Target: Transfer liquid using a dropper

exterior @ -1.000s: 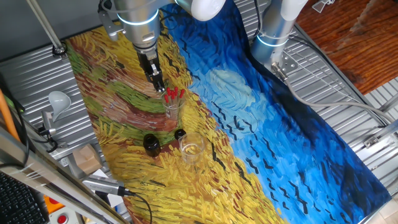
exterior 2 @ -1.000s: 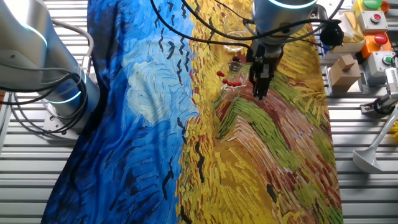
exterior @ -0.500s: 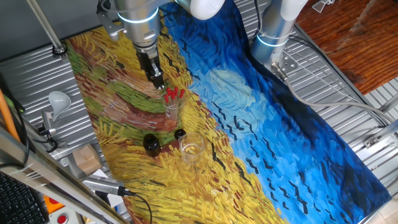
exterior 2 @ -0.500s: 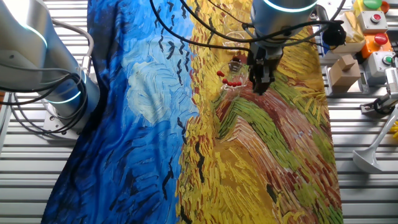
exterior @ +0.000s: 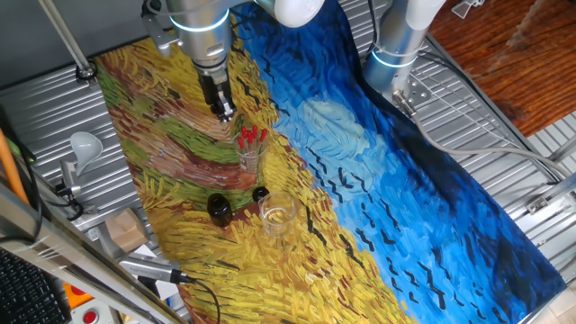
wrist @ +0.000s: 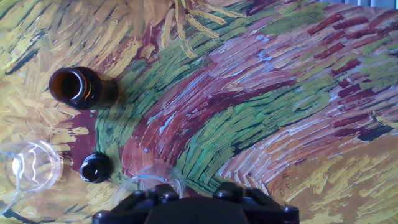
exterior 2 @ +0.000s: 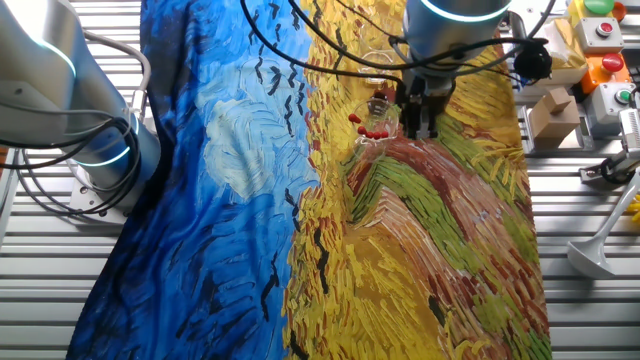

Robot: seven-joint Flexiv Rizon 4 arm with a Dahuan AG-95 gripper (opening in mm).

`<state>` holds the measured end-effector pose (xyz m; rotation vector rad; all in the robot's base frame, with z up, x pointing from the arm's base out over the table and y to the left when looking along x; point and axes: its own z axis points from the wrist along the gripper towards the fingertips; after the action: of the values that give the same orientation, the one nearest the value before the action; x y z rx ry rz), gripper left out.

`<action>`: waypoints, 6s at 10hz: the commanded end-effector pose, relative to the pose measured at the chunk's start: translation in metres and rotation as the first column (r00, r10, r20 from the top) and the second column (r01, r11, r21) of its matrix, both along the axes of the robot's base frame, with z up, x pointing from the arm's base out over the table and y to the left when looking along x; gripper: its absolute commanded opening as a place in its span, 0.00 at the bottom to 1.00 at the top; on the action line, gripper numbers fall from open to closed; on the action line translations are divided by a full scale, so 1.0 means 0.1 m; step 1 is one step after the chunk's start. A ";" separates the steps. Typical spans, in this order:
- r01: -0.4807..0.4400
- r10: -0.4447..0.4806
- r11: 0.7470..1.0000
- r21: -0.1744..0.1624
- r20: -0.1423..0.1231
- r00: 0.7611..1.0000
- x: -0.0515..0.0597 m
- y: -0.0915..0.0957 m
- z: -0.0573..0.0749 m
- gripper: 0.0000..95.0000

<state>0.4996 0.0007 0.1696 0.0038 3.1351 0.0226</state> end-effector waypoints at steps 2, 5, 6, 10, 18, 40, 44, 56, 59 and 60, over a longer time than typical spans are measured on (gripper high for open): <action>-0.039 0.039 0.999 -0.003 0.000 0.999 0.00 -0.01 0.00 0.00; -0.129 0.129 0.992 -0.002 0.000 0.992 -0.02 0.00 0.00 0.00; -0.183 0.183 0.983 -0.003 -0.003 0.983 -0.03 0.00 0.00 0.00; -0.296 0.296 0.955 -0.002 -0.004 0.955 -0.02 -0.02 -0.03 0.00; -0.404 0.404 0.915 0.010 0.001 0.915 0.17 -0.36 -0.16 0.00; -0.461 0.461 0.887 0.005 -0.003 0.887 -0.57 0.18 -0.17 0.00; -0.586 0.586 0.810 0.010 0.004 0.810 -0.57 0.18 -0.18 0.00; -0.483 0.482 0.874 0.056 0.025 0.876 -0.85 0.32 -0.21 0.40; -0.447 0.446 0.893 0.058 0.024 0.895 -0.90 0.38 -0.25 0.40; -0.435 0.434 0.898 0.060 0.025 0.900 -0.91 0.42 -0.26 0.40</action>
<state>0.4093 0.0438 0.1426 -0.6908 3.0459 0.1224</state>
